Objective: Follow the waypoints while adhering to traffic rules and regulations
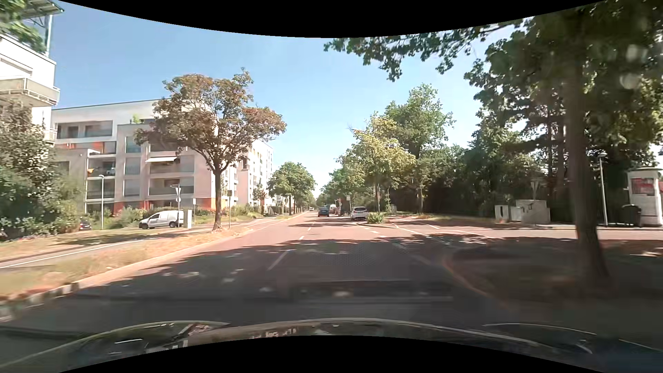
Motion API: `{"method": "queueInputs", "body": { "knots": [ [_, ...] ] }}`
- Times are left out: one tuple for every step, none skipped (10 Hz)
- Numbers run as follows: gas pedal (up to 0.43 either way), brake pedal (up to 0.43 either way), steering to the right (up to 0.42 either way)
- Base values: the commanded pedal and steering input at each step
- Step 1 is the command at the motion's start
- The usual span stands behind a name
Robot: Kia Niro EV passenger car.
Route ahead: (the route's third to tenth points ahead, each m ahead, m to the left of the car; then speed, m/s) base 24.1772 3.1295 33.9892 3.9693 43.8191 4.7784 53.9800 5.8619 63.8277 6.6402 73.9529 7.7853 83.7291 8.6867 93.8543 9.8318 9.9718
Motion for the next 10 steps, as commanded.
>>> {"method": "queueInputs", "body": {
  "knots": [
    [0.13,0.0,-0.009],
    [0.11,0.0,-0.008],
    [0.11,0.0,-0.008],
    [0.11,0.0,-0.008],
    [0.11,0.0,-0.008],
    [0.11,0.0,-0.008],
    [0.11,0.0,-0.008],
    [0.11,0.0,-0.008],
    [0.098,0.0,-0.008],
    [0.098,0.0,-0.008]
  ]
}}
